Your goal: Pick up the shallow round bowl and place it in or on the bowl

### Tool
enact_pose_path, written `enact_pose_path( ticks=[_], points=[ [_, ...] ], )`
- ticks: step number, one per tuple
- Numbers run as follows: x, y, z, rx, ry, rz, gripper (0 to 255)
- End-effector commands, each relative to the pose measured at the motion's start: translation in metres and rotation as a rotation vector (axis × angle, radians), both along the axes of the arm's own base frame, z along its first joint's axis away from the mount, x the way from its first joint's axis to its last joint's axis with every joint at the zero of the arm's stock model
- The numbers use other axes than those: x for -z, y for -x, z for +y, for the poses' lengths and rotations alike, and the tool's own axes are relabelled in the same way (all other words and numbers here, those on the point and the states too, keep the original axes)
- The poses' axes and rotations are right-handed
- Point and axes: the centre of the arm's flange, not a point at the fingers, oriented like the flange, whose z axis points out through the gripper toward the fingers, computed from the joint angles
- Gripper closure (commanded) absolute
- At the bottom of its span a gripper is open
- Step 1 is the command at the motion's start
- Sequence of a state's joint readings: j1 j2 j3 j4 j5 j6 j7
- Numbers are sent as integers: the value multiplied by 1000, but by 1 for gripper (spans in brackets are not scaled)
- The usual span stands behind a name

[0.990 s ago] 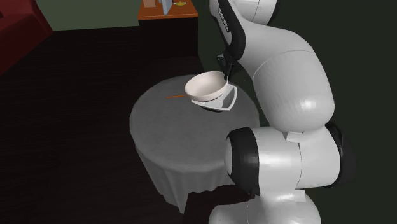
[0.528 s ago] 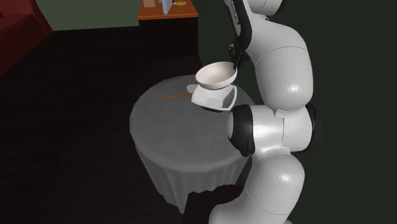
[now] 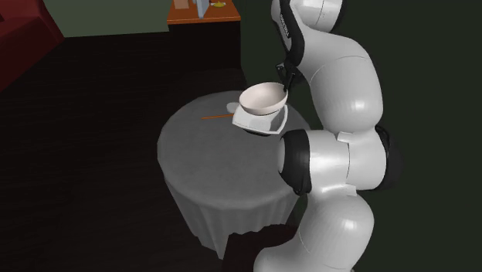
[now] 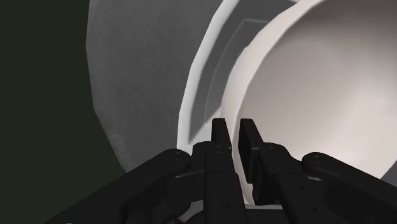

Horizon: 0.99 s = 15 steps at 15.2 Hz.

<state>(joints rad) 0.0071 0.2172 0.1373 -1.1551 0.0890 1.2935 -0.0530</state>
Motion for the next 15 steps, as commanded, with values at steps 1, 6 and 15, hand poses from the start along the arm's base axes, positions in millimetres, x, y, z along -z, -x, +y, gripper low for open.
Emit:
enact_pose_path(
  ticks=[1, 6, 15],
  points=[
    [9, 1, 0, 0, 0, -1, 255],
    [36, 1, 0, 0, 0, -1, 255],
    [67, 1, 0, 0, 0, -1, 255]
  ],
)
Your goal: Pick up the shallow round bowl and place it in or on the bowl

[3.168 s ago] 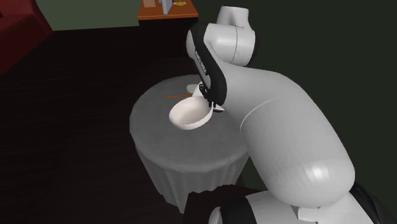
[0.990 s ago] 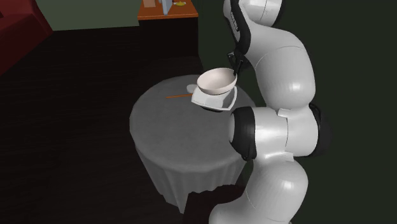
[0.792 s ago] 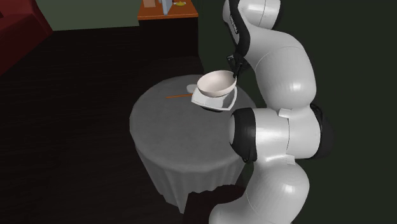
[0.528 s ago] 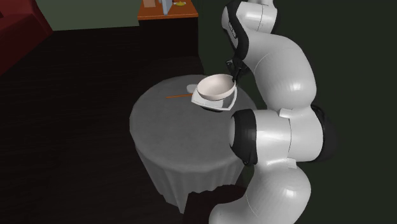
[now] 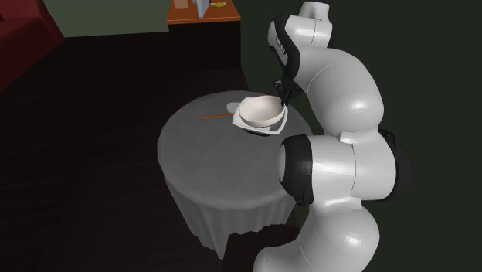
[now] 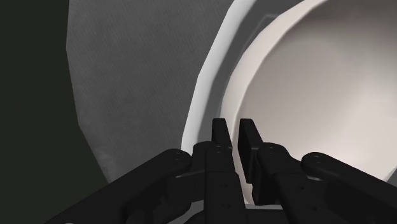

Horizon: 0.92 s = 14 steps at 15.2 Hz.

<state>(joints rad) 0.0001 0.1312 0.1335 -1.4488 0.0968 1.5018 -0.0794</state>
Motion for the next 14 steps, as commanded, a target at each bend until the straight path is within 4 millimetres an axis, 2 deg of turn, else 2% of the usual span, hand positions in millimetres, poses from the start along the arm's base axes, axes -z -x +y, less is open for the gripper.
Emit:
enact_pose_path(
  ticks=[1, 5, 6, 11, 14],
  points=[
    [1, 0, 0, -1, -1, 0, 255],
    [1, 0, 0, -1, -1, 0, 255],
    [1, 0, 0, -1, -1, 0, 0],
    [1, 0, 0, -1, -1, 0, 0],
    [-38, -3, -4, -1, -1, 0, 0]
  ],
)
